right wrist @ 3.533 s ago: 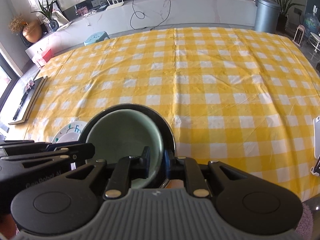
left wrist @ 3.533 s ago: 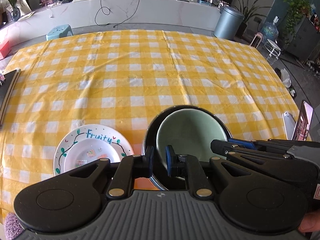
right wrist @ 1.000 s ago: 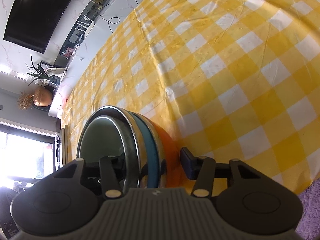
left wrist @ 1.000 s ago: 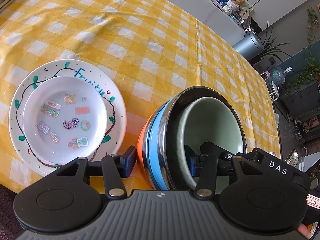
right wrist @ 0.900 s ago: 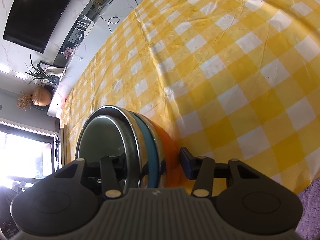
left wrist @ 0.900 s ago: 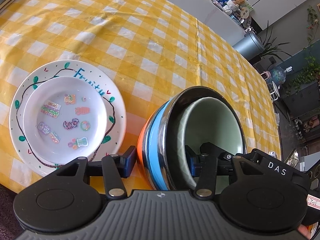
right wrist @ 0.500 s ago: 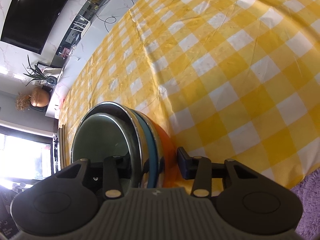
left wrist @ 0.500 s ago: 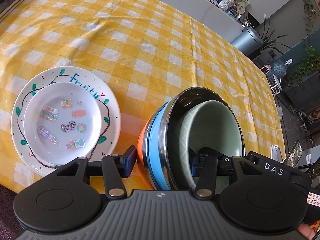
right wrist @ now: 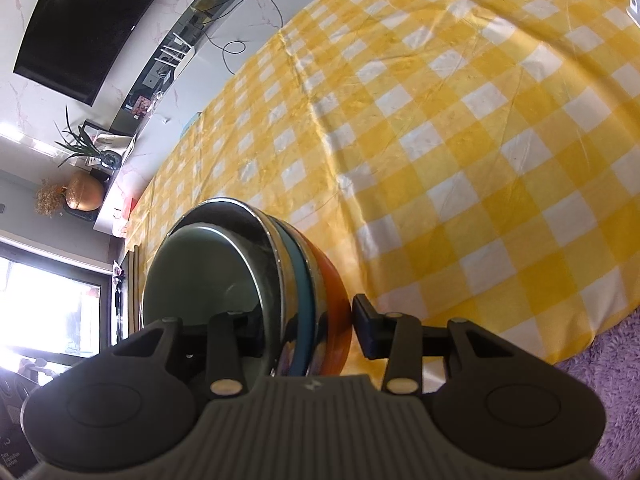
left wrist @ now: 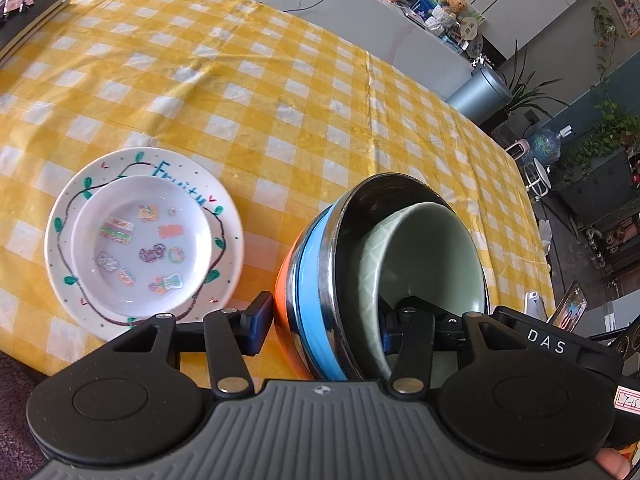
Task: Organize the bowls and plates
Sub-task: 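Lift the nested bowls with both grippers and carry them toward the Fruity plate, then lower the nested bowls with both grippers onto the Fruity plate stack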
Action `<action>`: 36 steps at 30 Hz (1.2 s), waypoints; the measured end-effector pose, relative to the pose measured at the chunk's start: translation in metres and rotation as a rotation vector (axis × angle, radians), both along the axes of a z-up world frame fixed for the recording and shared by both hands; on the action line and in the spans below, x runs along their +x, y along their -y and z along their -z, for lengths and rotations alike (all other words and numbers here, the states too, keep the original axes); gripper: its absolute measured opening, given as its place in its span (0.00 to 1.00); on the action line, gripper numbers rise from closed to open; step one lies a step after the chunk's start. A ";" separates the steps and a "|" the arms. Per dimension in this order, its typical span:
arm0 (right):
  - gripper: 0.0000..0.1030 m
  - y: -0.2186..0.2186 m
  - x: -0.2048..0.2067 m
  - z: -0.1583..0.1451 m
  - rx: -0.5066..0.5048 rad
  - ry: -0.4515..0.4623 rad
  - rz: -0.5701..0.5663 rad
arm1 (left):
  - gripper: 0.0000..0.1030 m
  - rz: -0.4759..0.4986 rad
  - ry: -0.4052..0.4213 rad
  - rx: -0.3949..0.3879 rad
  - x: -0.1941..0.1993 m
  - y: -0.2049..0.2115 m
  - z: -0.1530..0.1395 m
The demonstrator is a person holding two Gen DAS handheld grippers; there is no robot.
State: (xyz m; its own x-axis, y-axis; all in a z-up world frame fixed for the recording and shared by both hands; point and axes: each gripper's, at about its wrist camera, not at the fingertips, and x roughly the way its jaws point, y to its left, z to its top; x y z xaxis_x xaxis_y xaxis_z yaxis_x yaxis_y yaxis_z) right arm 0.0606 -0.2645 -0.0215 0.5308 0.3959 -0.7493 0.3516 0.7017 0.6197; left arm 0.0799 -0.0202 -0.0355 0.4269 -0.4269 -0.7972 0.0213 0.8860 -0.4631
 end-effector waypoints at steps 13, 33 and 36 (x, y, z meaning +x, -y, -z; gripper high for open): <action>0.39 -0.058 0.005 -0.024 -0.042 0.038 -0.099 | 0.53 -0.104 0.041 -0.029 -0.014 -0.058 -0.018; 0.38 -0.135 0.068 -0.015 -0.087 -0.021 -0.222 | 0.53 -0.263 -0.060 -0.066 0.022 -0.127 0.000; 0.38 -0.137 0.071 -0.010 -0.089 -0.038 -0.229 | 0.53 -0.267 -0.077 -0.067 0.025 -0.130 0.005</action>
